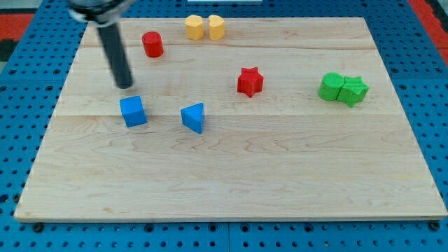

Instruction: Move the red circle below the yellow blocks

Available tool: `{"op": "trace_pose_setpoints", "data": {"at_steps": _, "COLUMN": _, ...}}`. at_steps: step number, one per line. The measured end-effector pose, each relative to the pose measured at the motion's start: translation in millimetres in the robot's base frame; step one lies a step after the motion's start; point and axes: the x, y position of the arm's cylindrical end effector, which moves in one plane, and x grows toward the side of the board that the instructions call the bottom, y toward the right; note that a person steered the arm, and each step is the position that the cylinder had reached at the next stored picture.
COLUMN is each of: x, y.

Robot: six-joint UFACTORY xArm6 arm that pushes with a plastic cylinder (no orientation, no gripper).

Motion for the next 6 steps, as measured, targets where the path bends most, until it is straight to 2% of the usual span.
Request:
{"op": "trace_pose_setpoints", "data": {"at_steps": 1, "x": 39.1, "y": -48.9}}
{"op": "trace_pose_setpoints", "data": {"at_steps": 2, "x": 94.6, "y": -47.9}}
{"op": "trace_pose_setpoints", "data": {"at_steps": 3, "x": 107.5, "y": 21.9}}
{"op": "trace_pose_setpoints", "data": {"at_steps": 4, "x": 95.8, "y": 68.1}}
{"op": "trace_pose_setpoints", "data": {"at_steps": 5, "x": 55.3, "y": 3.9}}
{"op": "trace_pose_setpoints", "data": {"at_steps": 6, "x": 24.7, "y": -9.7}}
